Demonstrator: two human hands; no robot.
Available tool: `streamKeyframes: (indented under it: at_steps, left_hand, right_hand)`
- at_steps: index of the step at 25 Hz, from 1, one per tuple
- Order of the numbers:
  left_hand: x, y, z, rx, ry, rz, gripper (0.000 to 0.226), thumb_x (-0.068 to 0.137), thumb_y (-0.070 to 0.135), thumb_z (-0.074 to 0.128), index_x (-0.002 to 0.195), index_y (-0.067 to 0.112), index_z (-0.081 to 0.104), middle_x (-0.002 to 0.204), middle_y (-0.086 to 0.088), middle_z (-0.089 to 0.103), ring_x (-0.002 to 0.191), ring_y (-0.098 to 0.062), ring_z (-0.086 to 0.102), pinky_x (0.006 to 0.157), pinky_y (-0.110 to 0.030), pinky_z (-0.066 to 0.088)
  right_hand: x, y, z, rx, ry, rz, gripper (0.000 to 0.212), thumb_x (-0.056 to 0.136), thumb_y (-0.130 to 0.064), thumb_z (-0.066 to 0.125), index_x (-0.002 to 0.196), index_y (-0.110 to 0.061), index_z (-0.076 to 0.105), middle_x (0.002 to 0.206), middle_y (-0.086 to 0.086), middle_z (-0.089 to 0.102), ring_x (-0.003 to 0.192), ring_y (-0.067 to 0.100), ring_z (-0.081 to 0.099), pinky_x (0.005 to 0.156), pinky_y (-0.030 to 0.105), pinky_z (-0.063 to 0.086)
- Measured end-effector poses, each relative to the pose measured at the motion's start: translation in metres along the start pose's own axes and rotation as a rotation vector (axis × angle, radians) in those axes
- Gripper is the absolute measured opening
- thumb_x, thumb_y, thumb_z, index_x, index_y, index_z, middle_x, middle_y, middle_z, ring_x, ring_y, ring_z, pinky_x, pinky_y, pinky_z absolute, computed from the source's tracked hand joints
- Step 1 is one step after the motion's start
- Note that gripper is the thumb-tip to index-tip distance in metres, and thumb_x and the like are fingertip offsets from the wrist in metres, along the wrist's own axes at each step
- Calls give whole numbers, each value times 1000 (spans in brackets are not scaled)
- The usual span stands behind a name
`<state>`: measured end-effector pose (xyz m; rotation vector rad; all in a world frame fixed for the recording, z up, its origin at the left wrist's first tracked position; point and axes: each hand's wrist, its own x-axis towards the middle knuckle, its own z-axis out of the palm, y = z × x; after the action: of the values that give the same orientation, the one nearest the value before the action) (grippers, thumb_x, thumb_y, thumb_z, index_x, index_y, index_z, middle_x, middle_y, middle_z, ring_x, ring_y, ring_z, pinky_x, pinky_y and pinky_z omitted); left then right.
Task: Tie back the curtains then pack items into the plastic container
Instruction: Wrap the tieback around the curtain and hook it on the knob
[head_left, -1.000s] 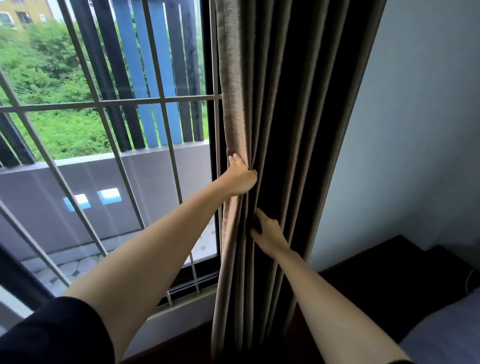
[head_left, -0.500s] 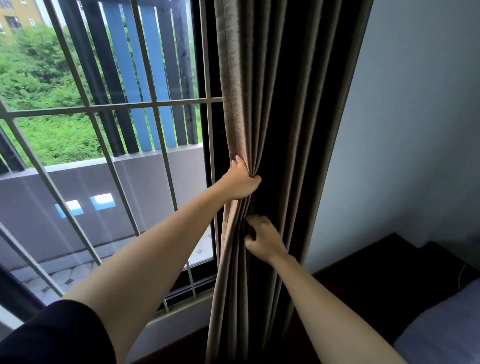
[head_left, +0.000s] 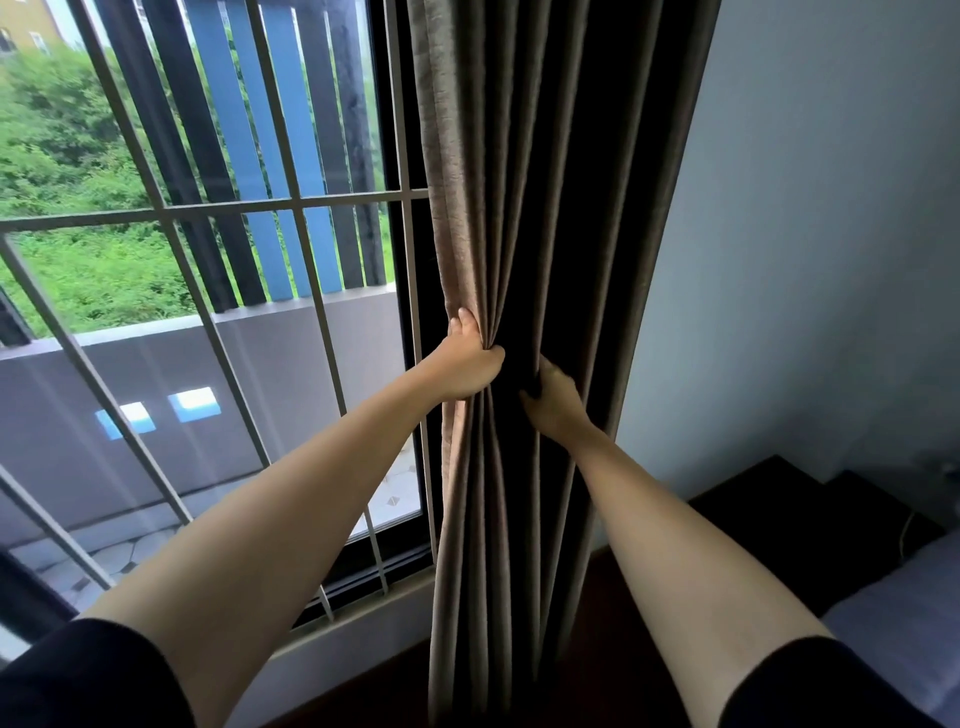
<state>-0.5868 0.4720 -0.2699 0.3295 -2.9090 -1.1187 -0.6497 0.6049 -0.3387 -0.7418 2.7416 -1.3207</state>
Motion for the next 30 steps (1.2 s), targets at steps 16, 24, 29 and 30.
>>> streamKeyframes:
  at_steps: [16, 24, 29, 30]
  left_hand:
    - [24, 8, 11, 2, 78, 45, 69, 82, 39, 50, 143, 15, 28, 137, -17, 46, 109, -29, 55, 80, -32, 49]
    - [17, 5, 11, -36, 30, 92, 64, 88, 30, 43, 146, 18, 20, 141, -13, 42, 78, -3, 51, 62, -17, 41]
    - [18, 4, 9, -9, 81, 37, 66, 90, 29, 40, 149, 16, 12, 150, -16, 31, 83, -12, 52, 64, -19, 39]
    - [20, 3, 9, -7, 97, 33, 67, 90, 28, 39, 149, 15, 11, 151, -16, 29, 95, -18, 54, 71, -20, 42]
  right_hand:
    - [-27, 25, 15, -297, 110, -224, 62, 74, 4, 55, 133, -15, 49, 138, 15, 47, 127, 35, 44, 108, 46, 36]
    - [27, -10, -51, 357, 310, 124, 74, 85, -14, 65, 145, -16, 22, 124, 3, 51, 106, 12, 49, 87, 24, 41]
    - [14, 13, -12, 6, -134, 80, 41, 88, -6, 56, 128, -8, 53, 125, 15, 60, 119, 28, 54, 89, 21, 38]
    - [2, 19, 0, 23, -164, 56, 40, 88, -4, 54, 129, -9, 53, 126, 14, 60, 119, 26, 53, 87, 17, 36]
